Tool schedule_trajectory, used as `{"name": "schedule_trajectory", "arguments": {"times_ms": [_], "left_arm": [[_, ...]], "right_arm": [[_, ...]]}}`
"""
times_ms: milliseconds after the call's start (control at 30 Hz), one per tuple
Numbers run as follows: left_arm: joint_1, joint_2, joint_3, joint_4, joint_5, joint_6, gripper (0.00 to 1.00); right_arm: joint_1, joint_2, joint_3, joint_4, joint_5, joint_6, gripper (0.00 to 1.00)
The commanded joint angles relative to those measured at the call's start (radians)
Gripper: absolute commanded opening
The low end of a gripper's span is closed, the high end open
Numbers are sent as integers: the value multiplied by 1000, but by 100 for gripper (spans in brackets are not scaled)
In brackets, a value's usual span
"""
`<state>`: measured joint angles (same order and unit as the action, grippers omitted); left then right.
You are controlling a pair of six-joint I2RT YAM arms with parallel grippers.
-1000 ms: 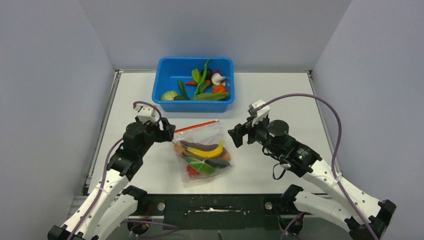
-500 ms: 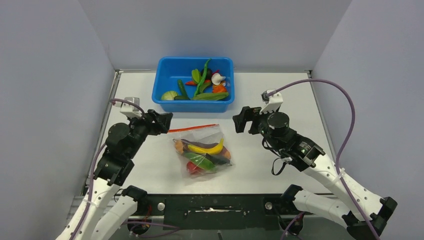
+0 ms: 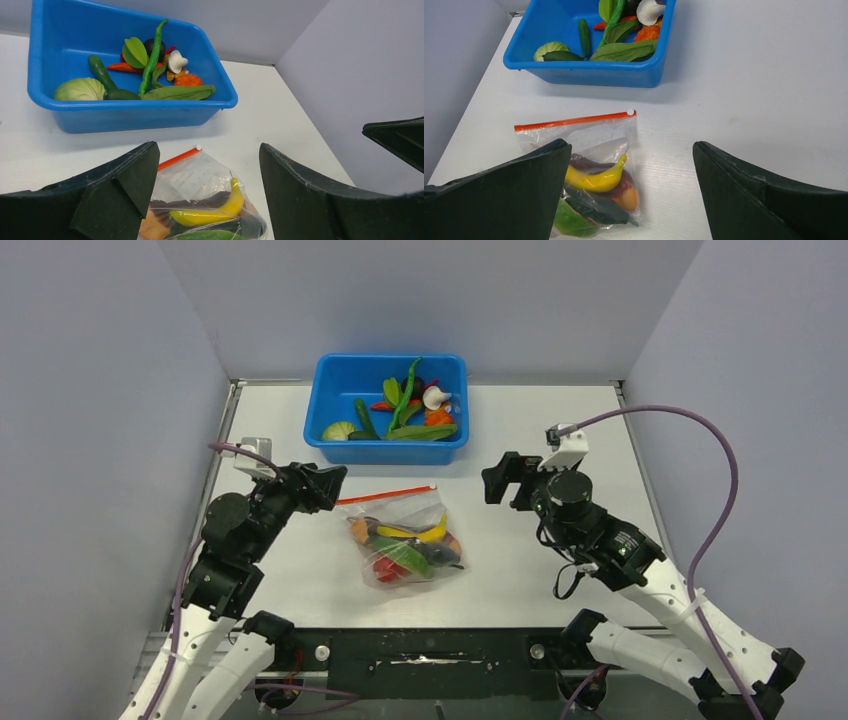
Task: Place the food in the zip-top bag and seal the zipper
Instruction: Reset both arms
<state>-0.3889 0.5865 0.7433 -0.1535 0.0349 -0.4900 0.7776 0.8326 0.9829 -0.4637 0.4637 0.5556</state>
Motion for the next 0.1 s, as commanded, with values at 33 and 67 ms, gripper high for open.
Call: {"name": "schedule_trajectory", "arguments": {"times_ms": [33,67], "left_arm": [[7,-9,19,68,6,0,73],[7,-13,13,78,2,3,73]], "right_arm": [[-8,-7,13,23,30,34,98],[-8,-7,12,24,33,35,98]]}}
